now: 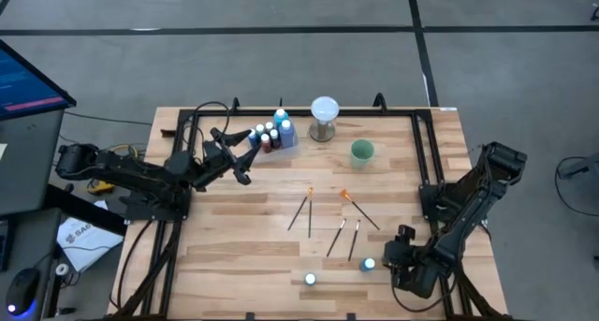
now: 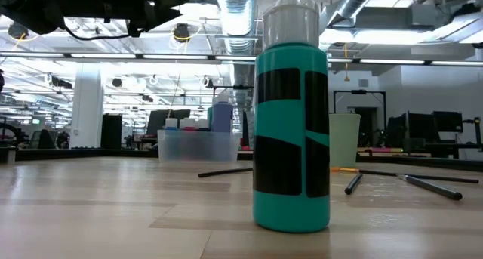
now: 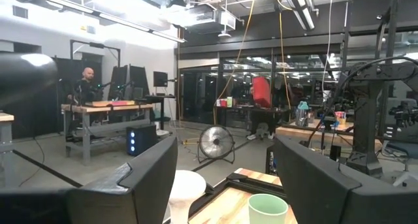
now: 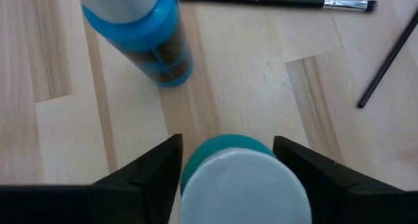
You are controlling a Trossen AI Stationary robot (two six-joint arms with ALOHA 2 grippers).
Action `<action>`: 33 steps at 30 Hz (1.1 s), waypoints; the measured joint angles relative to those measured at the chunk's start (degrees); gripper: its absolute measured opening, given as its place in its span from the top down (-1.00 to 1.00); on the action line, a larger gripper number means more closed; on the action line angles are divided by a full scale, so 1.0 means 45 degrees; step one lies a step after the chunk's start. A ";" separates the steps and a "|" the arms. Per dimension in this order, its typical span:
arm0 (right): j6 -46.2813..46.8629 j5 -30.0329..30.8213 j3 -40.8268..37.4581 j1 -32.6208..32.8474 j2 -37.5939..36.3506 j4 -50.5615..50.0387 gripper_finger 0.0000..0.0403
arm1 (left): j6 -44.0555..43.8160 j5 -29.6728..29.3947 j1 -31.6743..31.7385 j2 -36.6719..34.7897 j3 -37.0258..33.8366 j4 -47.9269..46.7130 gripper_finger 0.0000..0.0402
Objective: Pick & Place Paint Supplies
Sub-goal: Put the small dark green paint bottle into the transparent bin
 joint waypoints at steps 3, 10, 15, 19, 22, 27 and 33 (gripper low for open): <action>-0.0029 -0.0003 0.0000 -0.0004 0.0000 -0.0032 0.02 | 0.0002 0.0000 0.0002 0.0000 0.0000 0.0000 -0.24; -0.0024 -0.0015 0.0000 -0.0105 -0.0362 -0.0382 0.35 | 0.0005 0.0000 0.0000 0.0000 0.0000 0.0000 -0.24; -0.0032 0.0286 0.0000 -0.0602 -0.1704 -0.1858 0.31 | 0.0005 0.0000 0.0000 0.0000 0.0000 0.0000 -0.24; -0.0904 0.1196 0.0000 -0.1722 -0.3315 -0.3107 0.24 | 0.0005 0.0000 0.0000 0.0000 0.0000 0.0005 -0.24; -0.3719 0.1440 0.0000 -0.3267 -0.4341 -0.3033 0.26 | 0.0005 0.0000 0.0000 0.0000 0.0000 0.0003 -0.24; -0.9320 0.1178 0.0000 -0.6672 -0.4846 -0.1119 0.32 | 0.0005 -0.0059 0.0000 0.0000 0.0000 0.0000 -0.24; -1.4068 -0.0751 0.0005 -1.0517 -0.3916 0.3100 0.31 | 0.0005 -0.0428 0.0005 -0.0049 0.0000 -0.0002 -0.24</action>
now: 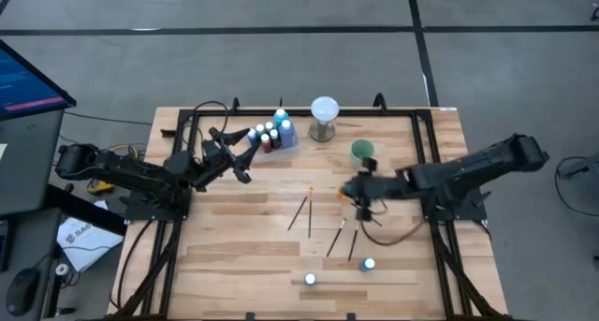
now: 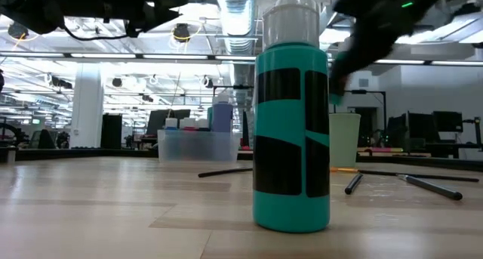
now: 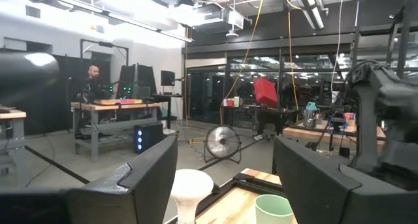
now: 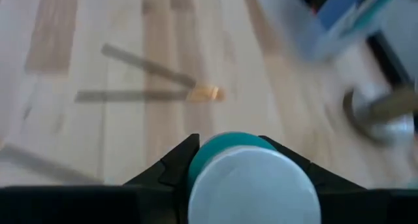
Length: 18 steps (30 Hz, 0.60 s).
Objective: Pick & Place Paint Supplies
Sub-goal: Put the small dark green paint bottle into the transparent bin
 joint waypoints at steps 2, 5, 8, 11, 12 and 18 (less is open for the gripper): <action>-0.0970 -0.0732 0.0016 -0.0992 0.0628 0.1499 0.31 | 0.0000 -0.0019 0.0000 -0.0014 0.0000 0.0040 -0.24; -0.2019 -0.1596 0.0495 -0.2119 0.1960 0.2481 0.31 | 0.0000 -0.0019 0.0000 -0.0029 0.0000 0.0066 -0.24; -0.2601 -0.2008 0.1628 -0.2824 0.3533 0.2578 0.31 | -0.0126 -0.0019 0.0000 -0.0034 0.0000 0.0074 -0.24; -0.2949 -0.2299 0.2926 -0.3310 0.5002 0.2385 0.31 | -0.0330 -0.0014 0.0000 -0.0034 0.0000 0.0071 -0.24; -0.3000 -0.2488 0.3404 -0.3460 0.5494 0.2279 0.30 | -0.0333 -0.0014 0.0000 -0.0034 0.0000 0.0070 -0.24; -0.3403 -0.3546 0.5882 -0.3947 0.7944 0.1158 0.30 | -0.0335 -0.0014 0.0000 -0.0034 0.0000 0.0060 -0.24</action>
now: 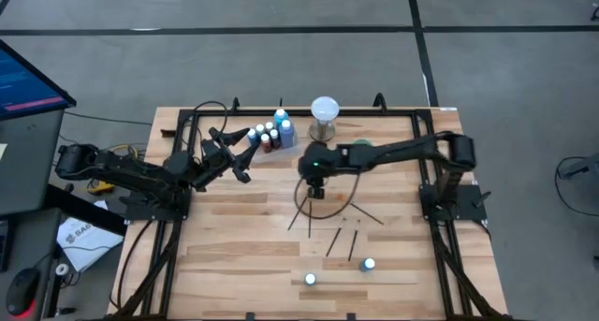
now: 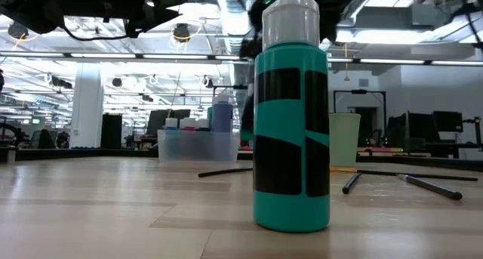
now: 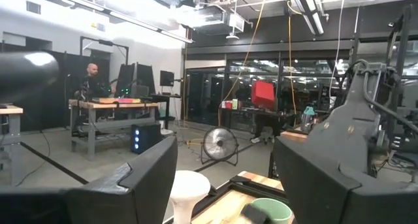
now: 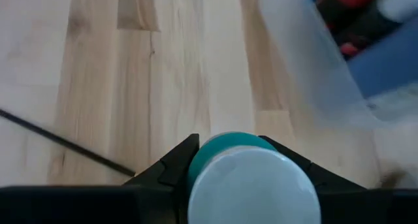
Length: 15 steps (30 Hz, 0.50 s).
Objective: Pick & Place Paint Supplies
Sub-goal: Put the small dark green paint bottle into the transparent bin
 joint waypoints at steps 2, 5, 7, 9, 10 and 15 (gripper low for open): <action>-0.0205 -0.0149 0.0662 -0.0023 0.0696 -0.0230 0.30 | 0.0000 0.0000 0.0000 0.0000 0.0000 -0.0010 -0.24; -0.0238 -0.0352 0.1486 -0.0018 0.1557 -0.0717 0.30 | 0.0000 0.0000 0.0000 0.0000 0.0000 -0.0015 -0.24; -0.0238 -0.0730 0.1840 -0.0018 0.1968 -0.1100 0.30 | -0.0005 0.0002 0.0000 0.0000 0.0000 -0.0007 -0.24; -0.0238 -0.0902 0.2137 -0.0018 0.2307 -0.1163 0.30 | -0.0001 0.0005 0.0000 0.0000 0.0000 -0.0019 -0.24; -0.0238 -0.0973 0.2213 -0.0019 0.2412 -0.1295 0.30 | 0.0000 0.0005 0.0000 0.0000 0.0000 -0.0016 -0.24; -0.0260 -0.1135 0.2317 -0.0018 0.2660 -0.1464 0.29 | -0.0005 -0.0144 0.0000 0.0000 0.0000 -0.0019 -0.24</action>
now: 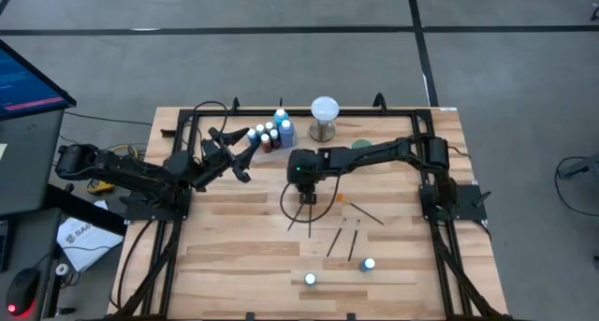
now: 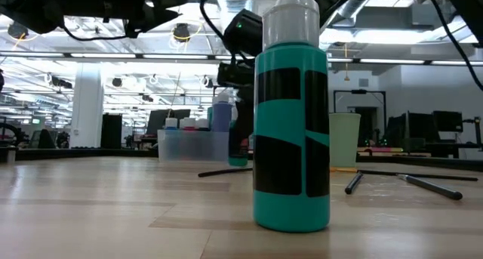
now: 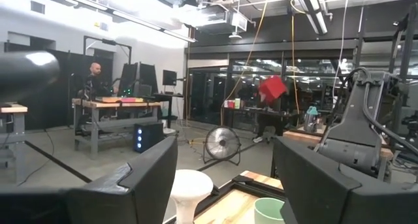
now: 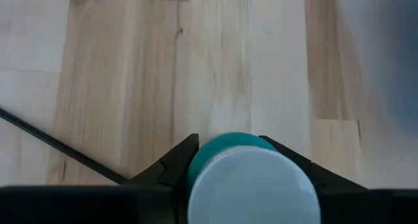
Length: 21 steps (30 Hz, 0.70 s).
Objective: Pick & Place Paint Supplies
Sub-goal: Put the small dark green paint bottle into the transparent bin
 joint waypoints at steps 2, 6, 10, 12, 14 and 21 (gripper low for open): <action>-0.0321 -0.0075 0.0005 0.0005 -0.0004 0.0084 0.26 | 0.0000 -0.0002 0.0000 0.0000 0.0000 -0.0003 -0.24; -0.0619 -0.0104 0.0005 -0.0005 -0.0018 0.0155 0.10 | 0.0000 -0.0007 0.0000 0.0000 0.0000 -0.0005 -0.24; -0.0584 -0.0286 0.0005 -0.0008 -0.0053 0.0133 -0.13 | 0.0000 -0.0011 0.0000 0.0000 0.0000 -0.0051 -0.24; -0.0595 -0.0388 0.0062 -0.0005 -0.0114 -0.0164 -0.25 | -0.0004 -0.0016 0.0000 0.0000 0.0000 -0.0129 -0.24; -0.0606 -0.0639 0.0202 -0.0010 -0.0356 -0.0694 -0.34 | -0.0036 0.0055 -0.0003 -0.0005 0.0005 -0.0443 -0.24; -0.0634 -0.1348 0.0359 -0.0394 -0.2939 -0.2744 -0.47 | -0.1250 0.1049 0.0023 0.0016 0.0009 -0.2732 -0.24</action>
